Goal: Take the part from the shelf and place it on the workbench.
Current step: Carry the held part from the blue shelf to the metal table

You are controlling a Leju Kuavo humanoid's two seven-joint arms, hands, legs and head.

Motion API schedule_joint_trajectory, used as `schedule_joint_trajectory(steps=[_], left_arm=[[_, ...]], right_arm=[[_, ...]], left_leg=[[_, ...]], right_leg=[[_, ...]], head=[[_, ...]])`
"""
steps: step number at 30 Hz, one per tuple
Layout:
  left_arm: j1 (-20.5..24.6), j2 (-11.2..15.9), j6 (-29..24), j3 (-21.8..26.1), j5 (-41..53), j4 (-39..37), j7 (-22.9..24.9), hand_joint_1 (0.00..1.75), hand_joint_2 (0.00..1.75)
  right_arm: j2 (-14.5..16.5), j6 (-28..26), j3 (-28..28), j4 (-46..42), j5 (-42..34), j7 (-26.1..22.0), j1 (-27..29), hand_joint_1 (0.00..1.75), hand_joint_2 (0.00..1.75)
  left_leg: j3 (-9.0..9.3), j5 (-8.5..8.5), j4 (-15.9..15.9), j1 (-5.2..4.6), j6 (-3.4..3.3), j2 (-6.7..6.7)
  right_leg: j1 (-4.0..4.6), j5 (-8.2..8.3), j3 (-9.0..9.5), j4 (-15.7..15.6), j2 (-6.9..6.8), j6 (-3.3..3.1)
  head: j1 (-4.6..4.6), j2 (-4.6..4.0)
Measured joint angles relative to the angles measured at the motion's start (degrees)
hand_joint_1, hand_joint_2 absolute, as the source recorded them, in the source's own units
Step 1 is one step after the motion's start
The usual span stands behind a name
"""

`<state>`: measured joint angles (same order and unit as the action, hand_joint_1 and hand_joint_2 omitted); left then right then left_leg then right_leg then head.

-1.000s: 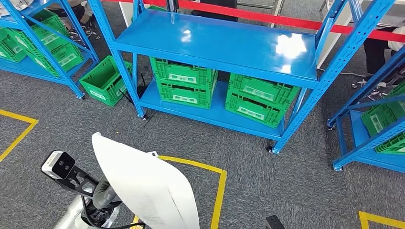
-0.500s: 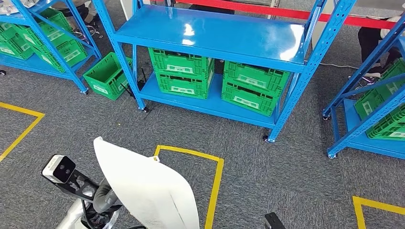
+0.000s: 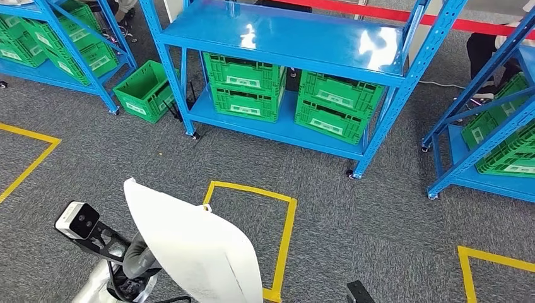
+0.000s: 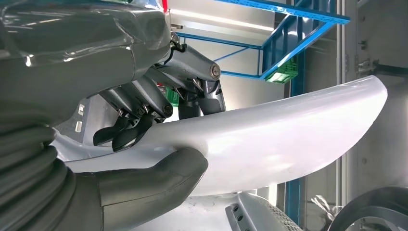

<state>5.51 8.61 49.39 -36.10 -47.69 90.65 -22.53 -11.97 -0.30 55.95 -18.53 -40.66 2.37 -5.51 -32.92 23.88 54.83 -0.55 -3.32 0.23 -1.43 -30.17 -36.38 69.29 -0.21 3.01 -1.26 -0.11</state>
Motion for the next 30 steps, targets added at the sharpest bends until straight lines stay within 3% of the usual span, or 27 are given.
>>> schedule_joint_trajectory(steps=[2,4,6,8,11,12,13,14,17,19,21,23,24,26,28,29,30], left_arm=[[0.0,0.0,0.0,0.0,0.0,0.0,0.0,1.75,1.75],[0.1,0.0,0.0,0.0,-0.1,0.0,0.0,1.75,1.75],[0.1,0.0,0.0,-0.1,-0.1,0.0,0.1,1.75,1.75],[0.1,0.0,0.1,-0.1,-0.2,0.0,0.1,1.75,1.75],[0.0,0.1,0.2,-0.1,-0.9,-0.1,0.1,1.75,1.75],[-0.1,0.1,0.2,-0.1,-1.2,-0.2,0.1,1.75,1.75],[-0.2,0.1,0.2,-0.1,-1.5,-0.3,0.1,1.75,1.75],[-0.3,0.1,0.3,0.0,-1.7,-0.3,0.1,1.75,1.75],[-0.3,0.1,0.2,0.1,-1.9,-0.4,0.1,1.75,1.75],[-0.3,0.1,0.2,0.2,-1.9,-0.4,0.1,1.75,1.75],[-0.3,0.1,0.2,0.3,-1.9,-0.4,0.1,1.75,1.75],[-0.3,0.1,0.2,0.4,-1.9,-0.4,0.1,1.75,1.75],[-0.3,0.1,0.2,0.4,-1.9,-0.4,0.0,1.75,1.75],[-0.4,0.0,0.2,0.4,-1.6,-0.4,-0.1,1.75,1.75],[-0.7,0.0,0.2,0.4,-1.2,-0.4,-0.4,1.75,1.75],[-0.8,0.0,0.2,0.4,-1.0,-0.4,-0.5,1.75,1.75],[-0.9,0.0,0.2,0.4,-0.9,-0.4,-0.6,1.75,1.75]], right_arm=[[0.0,0.0,-0.1,0.0,0.2,0.0,-0.1,0.00,0.00],[0.0,0.1,-0.2,0.0,0.3,0.0,-0.2,0.00,0.00],[0.1,0.1,-0.2,0.0,0.3,0.0,-0.2,0.00,0.00],[0.2,0.1,-0.3,0.1,0.3,0.0,-0.2,0.00,0.00],[0.4,0.2,-0.6,0.1,0.4,0.0,-0.2,0.00,0.00],[0.4,0.2,-0.8,0.2,0.5,0.0,-0.2,0.00,0.00],[0.4,0.3,-0.9,0.2,0.6,0.0,-0.1,0.00,0.00],[0.4,0.4,-1.1,0.3,0.7,-0.1,-0.1,0.00,0.00],[0.6,0.7,-1.4,0.3,0.9,-0.1,-0.1,0.00,0.00],[0.8,0.7,-1.6,0.3,0.9,-0.1,-0.2,0.00,0.00],[0.8,0.7,-1.6,0.4,1.0,-0.1,-0.3,0.00,0.00],[0.9,0.7,-1.6,0.4,1.1,-0.1,-0.3,0.00,0.00],[0.9,0.7,-1.6,0.4,1.2,-0.1,-0.3,0.00,0.00],[0.9,0.9,-1.6,0.4,1.6,-0.1,-0.4,0.00,0.00],[0.8,1.3,-1.6,0.5,1.8,-0.1,-0.3,0.00,0.00],[0.9,1.5,-1.7,0.5,1.9,-0.1,-0.3,0.00,0.00],[0.9,1.7,-1.7,0.5,2.0,-0.1,-0.4,0.00,0.00]], left_leg=[[-1.00,-0.28,0.8,-0.10,0.37,0.05],[-1.82,-0.59,1.6,-0.24,0.91,0.09],[-2.27,-0.90,2.0,-0.15,1.53,0.05],[-3.25,0.68,4.0,0.14,2.34,-0.10],[-7.41,6.55,14.5,0.89,3.65,-0.21],[-8.56,7.66,17.7,1.11,3.91,-0.21],[-8.78,7.67,18.9,1.27,4.05,-0.21],[-7.88,6.64,17.8,1.38,4.06,-0.20],[-1.29,2.11,6.3,1.32,3.32,-0.30],[0.73,1.72,2.3,0.91,2.74,-0.36],[0.72,1.64,1.5,0.67,2.18,-0.34],[0.92,1.03,0.5,0.80,1.24,-0.17],[1.01,0.71,0.0,0.87,0.79,-0.09],[0.78,0.44,-0.2,0.70,0.37,-0.02],[0.58,0.36,-0.1,0.47,0.26,-0.05],[0.54,0.35,0.0,0.41,0.25,-0.09],[0.53,0.39,0.2,0.38,0.30,-0.15]], right_leg=[[0.10,0.97,5.65,-8.5,0.04,0.12],[0.34,0.60,8.09,-12.8,0.13,-0.40],[0.28,0.84,7.85,-13.1,0.17,-1.01],[-0.04,1.37,7.60,-13.3,0.16,-1.96],[-0.12,1.92,7.02,-13.3,0.13,-2.86],[-0.09,2.04,6.83,-13.3,0.12,-2.96],[-0.08,2.14,6.69,-13.2,0.13,-2.98],[-0.08,2.21,6.63,-13.2,0.14,-2.96],[0.00,2.39,6.61,-13.2,0.20,-2.72],[0.05,2.67,6.19,-13.3,0.19,-2.24],[0.05,2.96,5.84,-13.5,0.17,-1.56],[0.09,2.20,5.01,-12.3,0.16,-1.29],[0.11,1.05,3.85,-10.1,0.16,-1.42],[0.07,-2.15,-0.08,-2.1,0.17,-1.96],[0.06,-3.62,-2.94,3.7,0.17,-1.76],[0.04,-2.97,-2.73,3.2,0.16,-1.32],[0.03,-1.51,-1.33,0.3,0.15,-0.78]], head=[[-0.04,0.00],[-0.07,0.00],[-0.04,0.00],[-0.14,0.00],[-0.29,0.00],[-0.29,0.00],[-0.29,0.00],[-0.29,0.00],[-0.26,0.00],[-0.26,0.00],[-0.28,0.00],[-0.20,0.00],[-0.15,0.00],[-0.09,0.00],[-0.09,0.00],[-0.09,0.00],[-0.09,0.00]])
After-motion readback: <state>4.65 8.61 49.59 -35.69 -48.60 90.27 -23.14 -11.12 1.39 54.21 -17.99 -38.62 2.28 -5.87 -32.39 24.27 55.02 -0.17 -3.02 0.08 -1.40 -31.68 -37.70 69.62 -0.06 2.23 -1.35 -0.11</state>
